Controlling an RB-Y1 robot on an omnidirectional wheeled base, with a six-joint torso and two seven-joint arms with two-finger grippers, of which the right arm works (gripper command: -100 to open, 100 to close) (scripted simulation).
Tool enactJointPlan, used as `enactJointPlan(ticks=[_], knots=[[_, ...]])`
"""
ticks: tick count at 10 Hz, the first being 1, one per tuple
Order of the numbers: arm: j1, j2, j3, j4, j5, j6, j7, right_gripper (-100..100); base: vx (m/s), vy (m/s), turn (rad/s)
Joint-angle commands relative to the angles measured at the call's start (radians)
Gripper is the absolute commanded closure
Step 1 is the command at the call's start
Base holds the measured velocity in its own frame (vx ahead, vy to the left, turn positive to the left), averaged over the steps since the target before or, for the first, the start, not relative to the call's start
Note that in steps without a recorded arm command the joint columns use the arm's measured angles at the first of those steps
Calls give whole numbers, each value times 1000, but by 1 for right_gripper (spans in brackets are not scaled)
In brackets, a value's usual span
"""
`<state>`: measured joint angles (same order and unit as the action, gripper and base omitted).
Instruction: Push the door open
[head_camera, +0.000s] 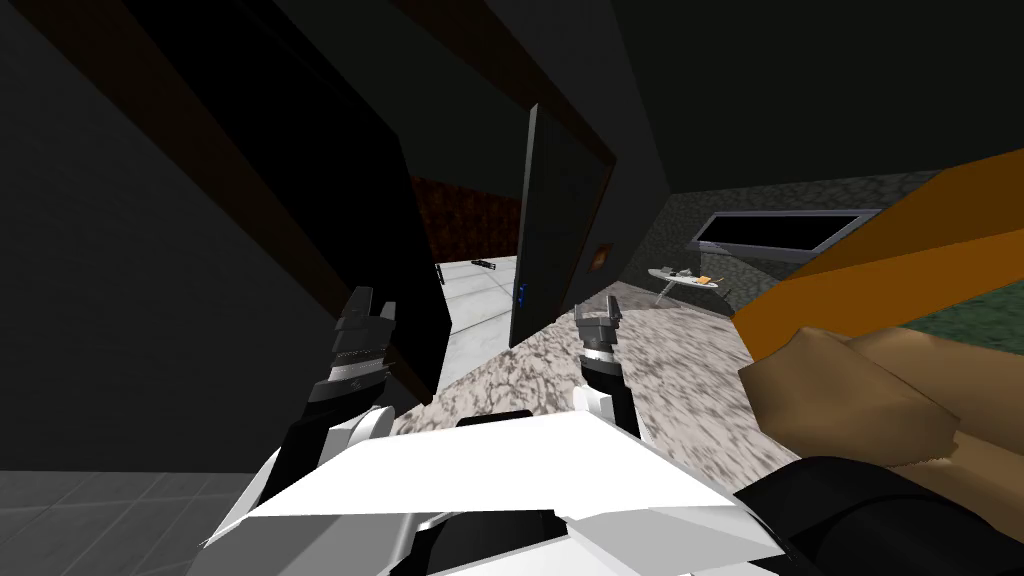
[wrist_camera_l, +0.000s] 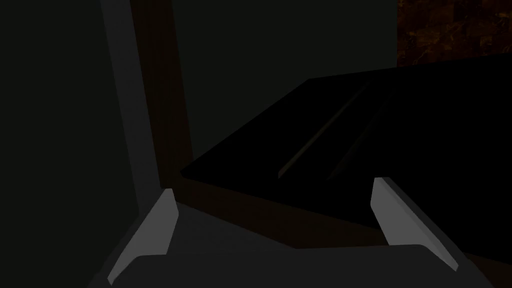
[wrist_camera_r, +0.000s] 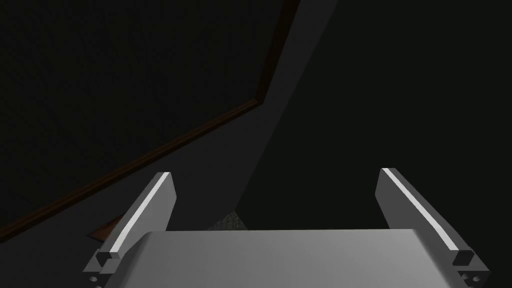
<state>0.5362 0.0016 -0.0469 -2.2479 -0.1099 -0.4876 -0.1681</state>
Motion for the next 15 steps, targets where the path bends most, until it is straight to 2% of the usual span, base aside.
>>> enactJointPlan(ticks=[1, 7, 15], knots=[[-9, -9, 18, 33, -15, -11, -22, -100, 46, -31, 65], [-42, -31, 81, 148, -65, -49, -98, -100, 81, -77, 71], [-100, -57, 194, 349, -156, -118, -234, -100, 84, -83, 86]])
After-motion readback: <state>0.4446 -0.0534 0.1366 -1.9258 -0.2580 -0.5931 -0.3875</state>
